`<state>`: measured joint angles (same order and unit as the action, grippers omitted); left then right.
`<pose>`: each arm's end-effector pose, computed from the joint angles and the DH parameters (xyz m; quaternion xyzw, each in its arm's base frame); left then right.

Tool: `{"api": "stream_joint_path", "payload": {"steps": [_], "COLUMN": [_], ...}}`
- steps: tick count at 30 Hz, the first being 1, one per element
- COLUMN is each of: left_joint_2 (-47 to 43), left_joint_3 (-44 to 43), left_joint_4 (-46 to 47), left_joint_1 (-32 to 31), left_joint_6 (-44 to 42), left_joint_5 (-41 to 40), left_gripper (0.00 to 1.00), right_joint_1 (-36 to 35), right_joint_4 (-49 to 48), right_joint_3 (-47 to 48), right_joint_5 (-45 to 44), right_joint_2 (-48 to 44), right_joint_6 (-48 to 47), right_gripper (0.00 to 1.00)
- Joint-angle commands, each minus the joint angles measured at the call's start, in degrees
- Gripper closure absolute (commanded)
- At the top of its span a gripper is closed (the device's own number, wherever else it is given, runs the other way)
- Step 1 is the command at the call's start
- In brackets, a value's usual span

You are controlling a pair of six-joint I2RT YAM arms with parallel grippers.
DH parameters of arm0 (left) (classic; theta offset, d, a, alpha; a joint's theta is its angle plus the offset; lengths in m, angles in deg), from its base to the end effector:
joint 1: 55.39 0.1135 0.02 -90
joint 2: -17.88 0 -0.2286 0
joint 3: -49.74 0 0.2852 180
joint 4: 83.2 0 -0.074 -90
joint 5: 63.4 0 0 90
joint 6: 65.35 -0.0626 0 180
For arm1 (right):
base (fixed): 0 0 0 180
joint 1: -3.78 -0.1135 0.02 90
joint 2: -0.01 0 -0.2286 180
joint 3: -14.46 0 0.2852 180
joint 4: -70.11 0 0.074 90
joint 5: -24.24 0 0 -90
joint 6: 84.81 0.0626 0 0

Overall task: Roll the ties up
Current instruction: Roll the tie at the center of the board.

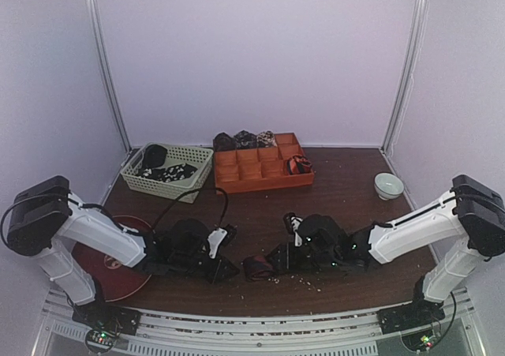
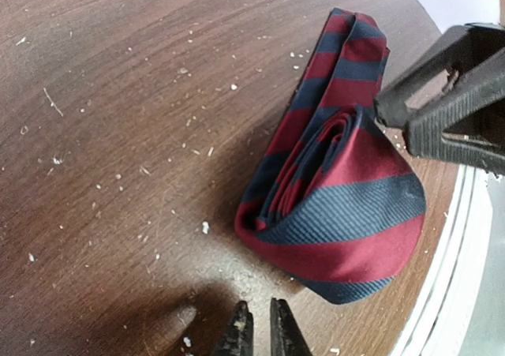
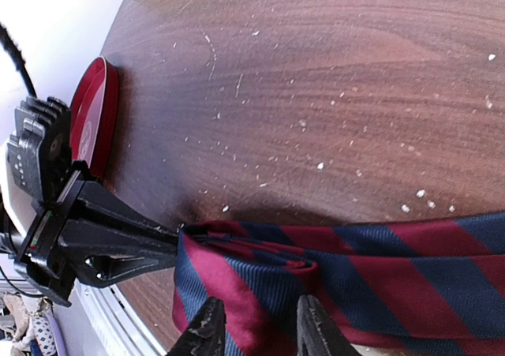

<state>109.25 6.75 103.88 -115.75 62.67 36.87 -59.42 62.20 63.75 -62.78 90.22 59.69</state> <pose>0.1470 -0.2808 0.0393 0.2120 0.8830 -0.3641 0.2067 0.1553 0.3146 0.0809 -0.0790 0.8751 0.4200 0.2271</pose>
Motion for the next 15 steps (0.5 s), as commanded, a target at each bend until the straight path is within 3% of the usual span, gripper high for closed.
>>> {"api": "stream_joint_path", "payload": {"steps": [1, 5, 15], "left_joint_2": [1.8, 4.1, 7.8], "left_joint_3": [0.0, -0.7, -2.0], "left_joint_4": [1.7, 4.1, 10.6], "left_joint_1": [0.1, -0.6, -1.2], "left_joint_6": [0.3, 0.3, -0.4], "left_joint_5": [0.6, 2.3, 5.1], "left_gripper": [0.92, 0.95, 0.96], "right_joint_1": [-0.8, -0.8, -0.6], "right_joint_4": [1.2, 2.5, 0.9], "right_joint_3": [0.0, 0.2, -0.7], "right_joint_5": [-0.3, -1.6, -3.1], "right_joint_2": [0.9, 1.7, 2.6], "right_joint_6": [0.5, -0.5, -3.8], "right_gripper": [0.69, 0.75, 0.79]}}
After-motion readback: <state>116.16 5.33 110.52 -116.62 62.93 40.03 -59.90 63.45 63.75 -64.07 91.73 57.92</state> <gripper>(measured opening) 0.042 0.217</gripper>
